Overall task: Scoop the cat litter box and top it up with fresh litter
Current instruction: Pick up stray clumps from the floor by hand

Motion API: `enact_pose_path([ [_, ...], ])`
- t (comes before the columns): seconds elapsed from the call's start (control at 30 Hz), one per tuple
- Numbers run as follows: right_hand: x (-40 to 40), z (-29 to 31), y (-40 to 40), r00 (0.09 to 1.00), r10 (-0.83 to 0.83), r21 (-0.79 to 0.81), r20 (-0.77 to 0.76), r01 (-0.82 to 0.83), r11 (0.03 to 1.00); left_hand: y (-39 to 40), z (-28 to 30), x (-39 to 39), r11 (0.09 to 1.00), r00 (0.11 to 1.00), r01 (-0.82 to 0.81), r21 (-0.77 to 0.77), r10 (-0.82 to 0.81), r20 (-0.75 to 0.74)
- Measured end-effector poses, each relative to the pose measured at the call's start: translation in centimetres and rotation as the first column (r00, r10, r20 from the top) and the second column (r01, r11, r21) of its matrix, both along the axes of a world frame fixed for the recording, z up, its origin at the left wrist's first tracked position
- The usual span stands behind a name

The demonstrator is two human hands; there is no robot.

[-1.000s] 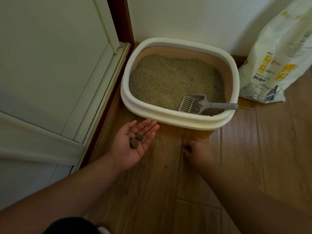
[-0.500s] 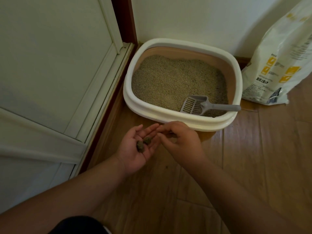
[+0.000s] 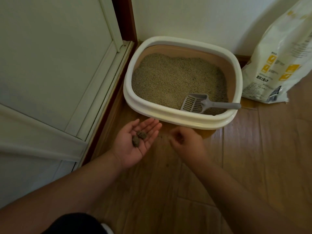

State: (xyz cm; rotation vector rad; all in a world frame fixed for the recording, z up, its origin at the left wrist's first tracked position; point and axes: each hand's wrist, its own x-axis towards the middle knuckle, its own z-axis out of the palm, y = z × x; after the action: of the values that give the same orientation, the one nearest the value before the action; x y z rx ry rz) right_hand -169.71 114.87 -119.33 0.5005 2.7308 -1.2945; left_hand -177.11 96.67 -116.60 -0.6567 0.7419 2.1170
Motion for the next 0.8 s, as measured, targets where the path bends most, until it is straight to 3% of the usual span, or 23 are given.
enact_pose_path([
  [0.07,0.5,-2.0,-0.1,0.932,0.182,0.069,0.313,-0.213,0.975,-0.1,0.1,-0.2,1.0,1.0,-0.019,0.004,0.019,-0.011],
  [0.17,1.4,-4.4,-0.5,0.87,0.232,0.079,0.435,-0.294,0.953,0.0,0.3,-0.3,1.0,1.0,-0.014,0.01,0.015,-0.025],
  [0.6,2.4,-7.3,-1.4,0.856,0.309,0.156,0.414,-0.401,0.903,-0.4,0.4,-0.2,1.0,1.0,-0.005,0.03,0.006,-0.026],
  [0.8,-0.2,-6.5,0.3,0.947,0.142,0.174,0.289,-0.198,0.965,-0.7,0.3,-0.5,1.0,1.0,-0.019,0.015,0.019,-0.022],
])
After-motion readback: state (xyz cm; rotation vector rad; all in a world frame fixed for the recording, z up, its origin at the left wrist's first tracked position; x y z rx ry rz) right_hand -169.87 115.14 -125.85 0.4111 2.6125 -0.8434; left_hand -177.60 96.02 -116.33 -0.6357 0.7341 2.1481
